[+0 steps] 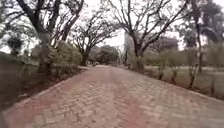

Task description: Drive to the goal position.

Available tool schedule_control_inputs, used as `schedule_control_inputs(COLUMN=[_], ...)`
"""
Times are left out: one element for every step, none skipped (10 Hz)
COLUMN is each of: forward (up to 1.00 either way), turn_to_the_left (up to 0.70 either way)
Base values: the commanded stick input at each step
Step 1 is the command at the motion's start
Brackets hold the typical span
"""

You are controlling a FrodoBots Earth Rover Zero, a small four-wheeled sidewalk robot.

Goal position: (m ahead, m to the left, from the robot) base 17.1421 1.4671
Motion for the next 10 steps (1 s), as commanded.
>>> schedule_control_inputs(forward=[0.7,0.7,0.7,0.7,0.7,0.7,0.7,0.7,0.7,0.7], turn_to_the_left=[0.0,0.0,0.0,0.0,0.0,0.0,0.0,0.0,0.0,0.0])
